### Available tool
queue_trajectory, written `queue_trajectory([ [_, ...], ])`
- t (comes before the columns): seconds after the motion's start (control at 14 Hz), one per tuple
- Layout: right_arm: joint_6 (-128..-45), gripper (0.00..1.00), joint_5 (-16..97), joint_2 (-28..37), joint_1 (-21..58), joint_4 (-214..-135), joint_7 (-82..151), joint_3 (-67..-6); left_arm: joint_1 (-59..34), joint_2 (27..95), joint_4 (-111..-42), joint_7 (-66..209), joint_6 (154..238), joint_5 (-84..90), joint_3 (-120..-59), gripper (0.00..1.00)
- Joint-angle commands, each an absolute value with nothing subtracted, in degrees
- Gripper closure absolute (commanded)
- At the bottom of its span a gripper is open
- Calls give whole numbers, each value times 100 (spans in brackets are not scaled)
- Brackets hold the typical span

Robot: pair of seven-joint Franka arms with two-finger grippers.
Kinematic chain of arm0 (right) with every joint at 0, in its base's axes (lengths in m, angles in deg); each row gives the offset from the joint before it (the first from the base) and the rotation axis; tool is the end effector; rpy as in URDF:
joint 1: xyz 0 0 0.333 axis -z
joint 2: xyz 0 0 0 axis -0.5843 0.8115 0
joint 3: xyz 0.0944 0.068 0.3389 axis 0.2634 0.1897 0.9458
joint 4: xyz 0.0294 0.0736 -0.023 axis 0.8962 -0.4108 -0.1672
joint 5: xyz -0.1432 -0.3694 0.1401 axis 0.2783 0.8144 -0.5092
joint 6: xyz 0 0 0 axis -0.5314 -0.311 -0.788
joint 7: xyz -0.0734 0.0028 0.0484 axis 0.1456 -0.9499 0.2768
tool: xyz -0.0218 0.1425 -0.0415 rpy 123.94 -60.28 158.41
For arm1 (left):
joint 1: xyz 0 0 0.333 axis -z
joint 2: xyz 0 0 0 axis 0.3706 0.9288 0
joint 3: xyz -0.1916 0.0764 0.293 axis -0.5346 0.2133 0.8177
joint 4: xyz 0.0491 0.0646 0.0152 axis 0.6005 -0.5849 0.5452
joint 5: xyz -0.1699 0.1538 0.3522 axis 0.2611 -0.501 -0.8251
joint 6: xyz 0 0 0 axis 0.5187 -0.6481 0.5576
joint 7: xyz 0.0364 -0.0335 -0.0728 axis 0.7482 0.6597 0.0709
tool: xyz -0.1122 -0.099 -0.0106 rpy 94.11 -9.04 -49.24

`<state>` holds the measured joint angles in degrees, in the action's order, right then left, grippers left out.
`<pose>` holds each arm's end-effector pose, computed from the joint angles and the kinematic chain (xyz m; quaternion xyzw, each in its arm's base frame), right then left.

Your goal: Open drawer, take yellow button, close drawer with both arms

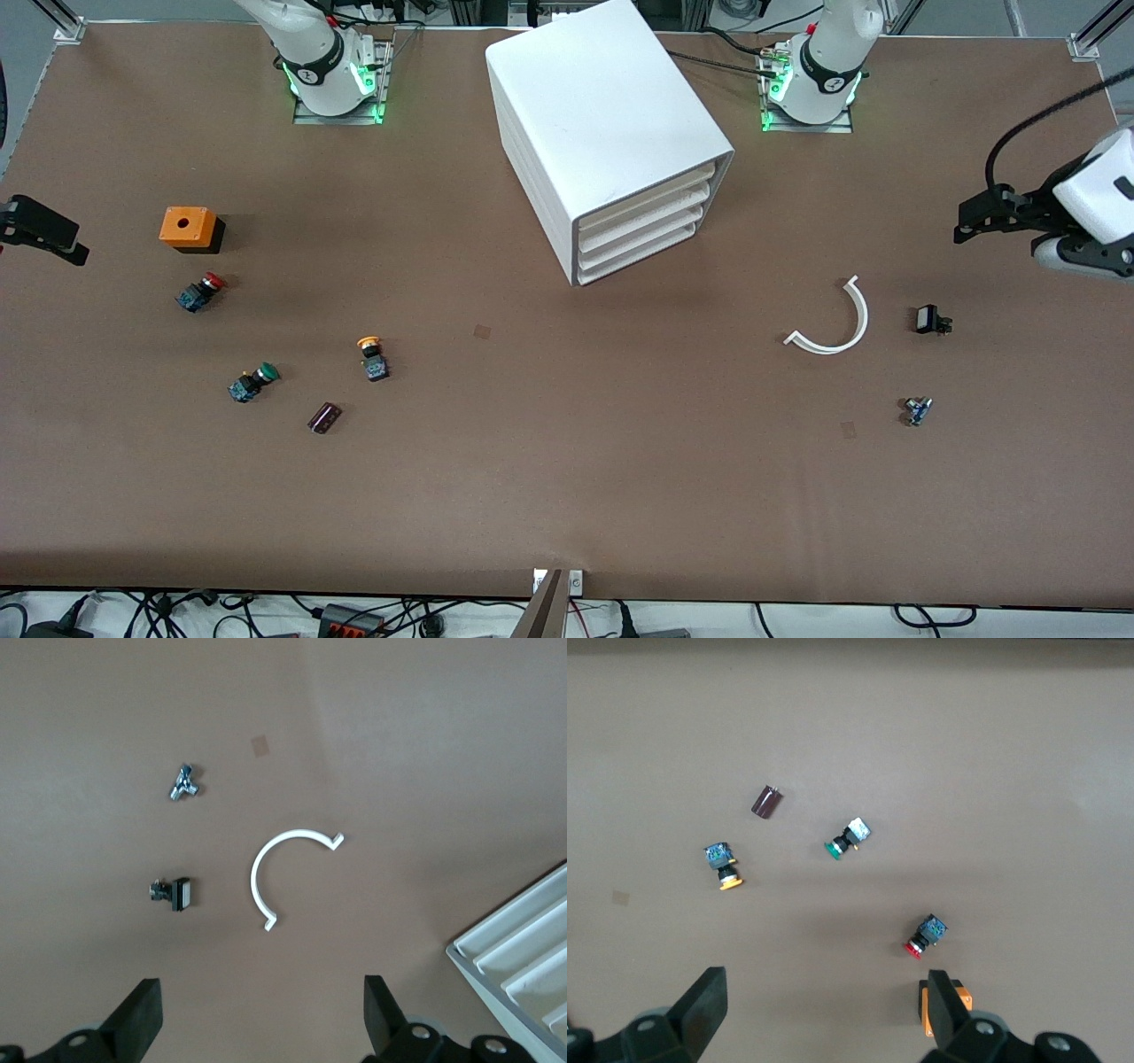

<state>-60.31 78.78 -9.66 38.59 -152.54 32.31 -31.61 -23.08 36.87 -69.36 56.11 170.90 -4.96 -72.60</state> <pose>0.6396 -0.0412 0.6353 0.9996 -0.0079 0.0243 0.0134 0.5930 -0.0023 0.5894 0.9968 -0.0775 -0.0160 0.0104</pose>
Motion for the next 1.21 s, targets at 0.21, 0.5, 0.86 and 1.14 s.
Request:
queue_trajectory([
  [0.21, -6295, 0, 7986, -1920, 3997, -16661, 3203, -3039, -2114, 3206, -7642, 6095, 17631, -483, -7156, 0],
  [0.5, -6504, 0, 7933, -1938, 3989, -16723, 3159, -3039, -2114, 3127, -7589, 6094, 17244, -483, -7156, 0],
  [0.86, -6462, 0, 7968, -1947, 3988, -16679, 3229, -3039, -2175, 3224, -7405, 6059, 17113, -492, -7173, 0],
  [1.14, -6453, 0, 7968, -1938, 3989, -16697, 3203, -3048, -2184, 3233, -7404, 6094, 17016, -492, -7173, 0],
])
